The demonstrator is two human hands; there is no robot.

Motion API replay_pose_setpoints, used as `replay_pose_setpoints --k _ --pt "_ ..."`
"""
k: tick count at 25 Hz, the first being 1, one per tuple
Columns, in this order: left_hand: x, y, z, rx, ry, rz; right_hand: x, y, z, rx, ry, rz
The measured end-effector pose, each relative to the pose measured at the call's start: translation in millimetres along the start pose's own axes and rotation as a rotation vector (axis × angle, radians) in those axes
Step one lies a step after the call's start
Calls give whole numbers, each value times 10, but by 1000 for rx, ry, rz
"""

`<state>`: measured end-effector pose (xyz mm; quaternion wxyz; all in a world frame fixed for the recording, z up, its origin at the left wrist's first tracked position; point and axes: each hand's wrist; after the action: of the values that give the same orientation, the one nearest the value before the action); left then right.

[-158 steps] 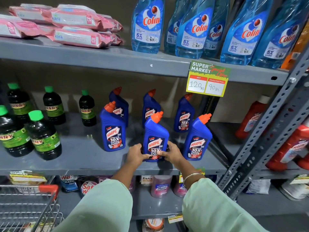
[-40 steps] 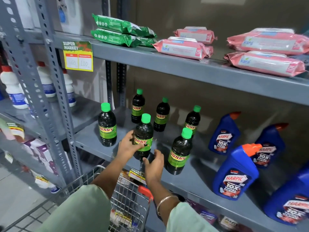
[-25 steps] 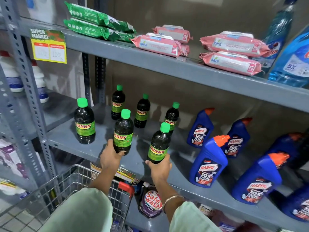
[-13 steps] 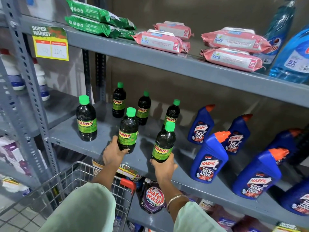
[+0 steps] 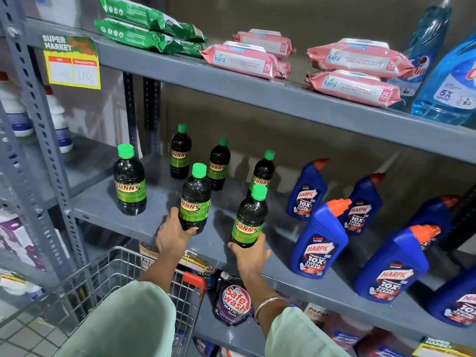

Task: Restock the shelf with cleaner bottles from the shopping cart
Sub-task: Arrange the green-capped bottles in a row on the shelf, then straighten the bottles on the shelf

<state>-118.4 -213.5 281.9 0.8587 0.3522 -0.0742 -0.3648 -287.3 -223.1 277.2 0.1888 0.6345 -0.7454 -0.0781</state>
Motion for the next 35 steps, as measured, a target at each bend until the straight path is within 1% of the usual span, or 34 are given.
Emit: replay_pose_setpoints --k 4,7,8,9,10,11,12,13,14,15,16,17,18,20,22,24,25,27,31,35 --pt "13 0 -20 -44 -1 -28 1 29 -9 -4 16 -29" --pt "-46 14 -53 -200 38 -63 -25 104 60 -6 17 -83" --pt "-148 8 -52 -232 42 -47 -42 167 111 22 5 -98" --pt "-274 -8 -57 -229 32 3 -63 222 152 52 -6 -103" --pt "-447 -30 -58 -178 6 69 -102 305 174 79 -20 -92" --pt "-620 -87 -69 -81 -62 140 -155 394 190 81 -33 -54" --pt "-816 -149 -55 46 -173 190 -216 505 195 77 -42 4" --pt "-1009 -234 -20 148 -315 197 -264 627 229 61 -52 79" --pt "-1157 -331 27 211 -456 176 -291 726 276 42 -59 163" --pt "-1281 -442 108 202 -555 91 -294 845 306 35 -62 252" --pt "-1398 -537 218 169 -587 -48 -282 956 326 38 -77 334" --pt "-1512 -632 366 103 -581 -182 -244 1110 348 53 -96 385" --pt "-1587 -747 543 52 -543 -288 -181 1289 374 58 -110 396" --pt "-1608 -946 814 -86 -394 -416 -42 1550 445 -20 -97 277" --pt "-1542 -1159 967 -109 -298 -514 73 1747 527 -83 -42 91" --pt "-1495 -1305 992 -33 -288 -536 108 1834 571 -48 -40 -31" --pt "-1489 -1346 987 -27 -285 -524 116 1855 585 -15 -37 -43" --pt "-1490 -1385 994 -38 -273 -514 152 1843 629 18 -25 -16" --pt "-1448 -1387 994 -46 -244 -514 183 1751 667 -12 7 -8" --pt "-1411 -1376 946 -11 -225 -545 170 1770 658 -32 6 -50"
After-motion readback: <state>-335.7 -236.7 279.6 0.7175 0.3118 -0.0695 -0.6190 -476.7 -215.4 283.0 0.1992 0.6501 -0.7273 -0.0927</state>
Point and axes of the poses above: each hand's wrist, its own x-axis towards the middle knuckle, its own y-axis out of the back of the hand, z = x × y, and after that the axes turned 15 degrees about y, right-handed
